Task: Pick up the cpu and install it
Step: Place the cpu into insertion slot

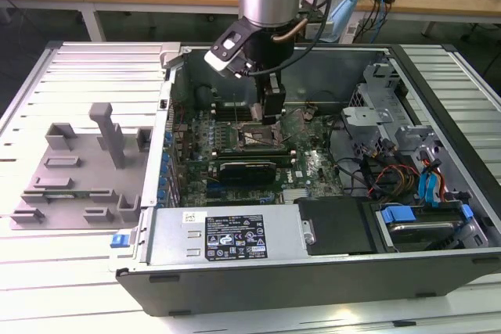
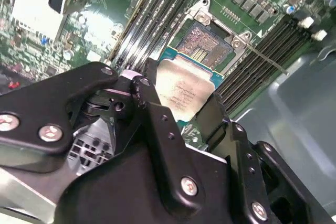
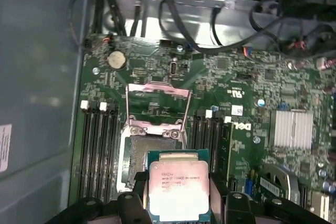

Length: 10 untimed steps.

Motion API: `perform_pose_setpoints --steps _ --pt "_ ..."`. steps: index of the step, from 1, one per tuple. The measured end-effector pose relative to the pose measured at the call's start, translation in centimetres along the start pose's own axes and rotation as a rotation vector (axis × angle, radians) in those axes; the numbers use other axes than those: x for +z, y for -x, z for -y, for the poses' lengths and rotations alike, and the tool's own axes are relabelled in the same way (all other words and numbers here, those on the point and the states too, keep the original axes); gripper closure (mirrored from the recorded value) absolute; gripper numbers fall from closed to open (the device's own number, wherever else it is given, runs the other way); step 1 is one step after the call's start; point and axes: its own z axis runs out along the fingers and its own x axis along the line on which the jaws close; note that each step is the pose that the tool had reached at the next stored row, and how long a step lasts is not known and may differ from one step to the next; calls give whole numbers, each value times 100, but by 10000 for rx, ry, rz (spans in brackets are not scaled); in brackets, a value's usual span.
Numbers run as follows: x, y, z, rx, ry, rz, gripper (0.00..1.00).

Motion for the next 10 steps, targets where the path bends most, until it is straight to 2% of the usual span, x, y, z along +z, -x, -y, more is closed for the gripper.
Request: perform_pose_setpoints --steps 5,10 --pt "28 -1 10 35 2 -41 45" --pt "47 -3 22 36 4 -44 45"
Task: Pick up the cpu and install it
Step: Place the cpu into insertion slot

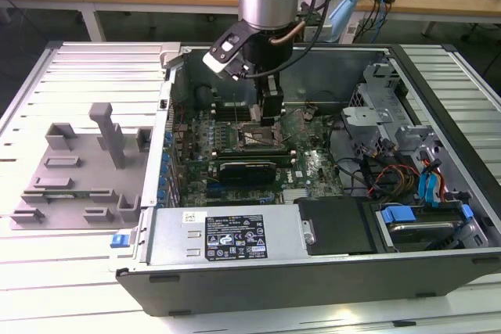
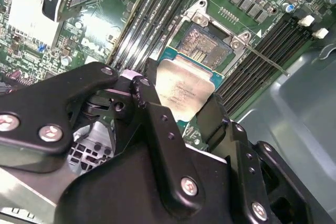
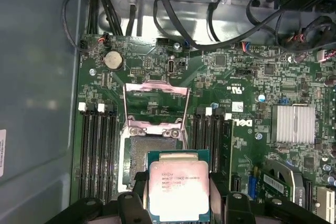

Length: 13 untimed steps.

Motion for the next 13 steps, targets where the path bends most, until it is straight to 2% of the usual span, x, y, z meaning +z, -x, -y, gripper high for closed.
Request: perform_pose_setpoints --steps 1,2,3,6,9,13 --pt "16 -1 10 0 2 -3 45" --pt "71 -4 42 1 7 -25 45" --pt "93 -5 53 2 8 -41 45" --pt "165 -7 61 6 14 -165 45" --pt "208 -9 63 4 17 -227 45" --pt "238 -31 63 4 18 -245 45"
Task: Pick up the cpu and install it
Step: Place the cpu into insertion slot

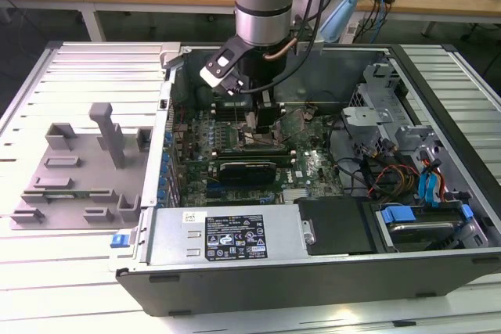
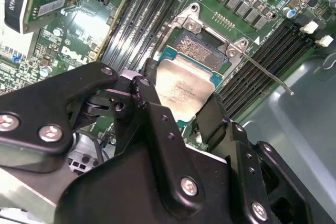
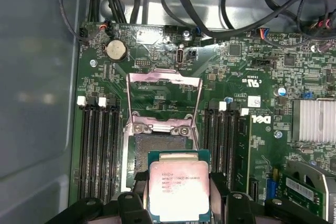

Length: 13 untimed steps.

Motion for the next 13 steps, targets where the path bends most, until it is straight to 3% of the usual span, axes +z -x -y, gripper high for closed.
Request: perform_pose_setpoints --steps 13 --pt "65 -3 4 202 -1 -2 45"
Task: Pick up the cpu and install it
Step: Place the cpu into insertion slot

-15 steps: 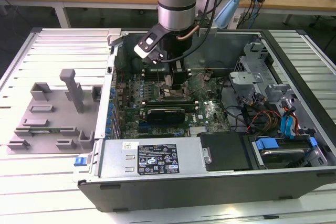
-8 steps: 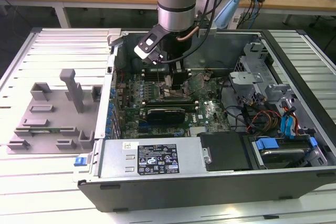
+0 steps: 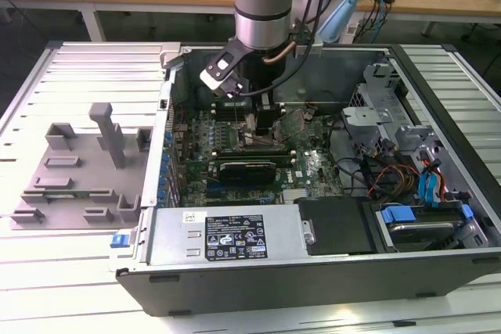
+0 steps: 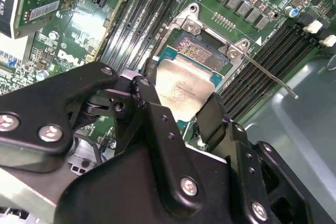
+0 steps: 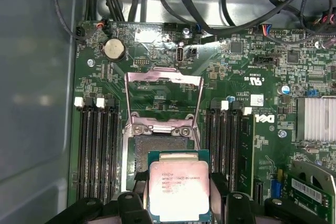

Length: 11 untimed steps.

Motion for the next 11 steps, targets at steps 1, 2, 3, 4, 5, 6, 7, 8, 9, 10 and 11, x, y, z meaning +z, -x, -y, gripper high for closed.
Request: perform_pose_setpoints --steps 1,2,3,4,5,6,7,8,9,10,11 --pt "13 0 0 65 1 0 45" --pt "28 -1 1 66 1 -4 45" --pt "43 -4 2 67 1 -6 45" --pt "52 -5 3 66 1 -7 45" --pt "60 -7 3 66 1 -7 45" --pt "76 -12 4 67 0 -6 45" --pt "89 -23 5 67 0 -7 45" --pt "98 -35 5 66 0 -8 45" --pt "106 -44 5 66 1 -8 45" --pt "112 -52 5 67 0 -8 45" --pt "119 -62 5 66 0 -8 45"
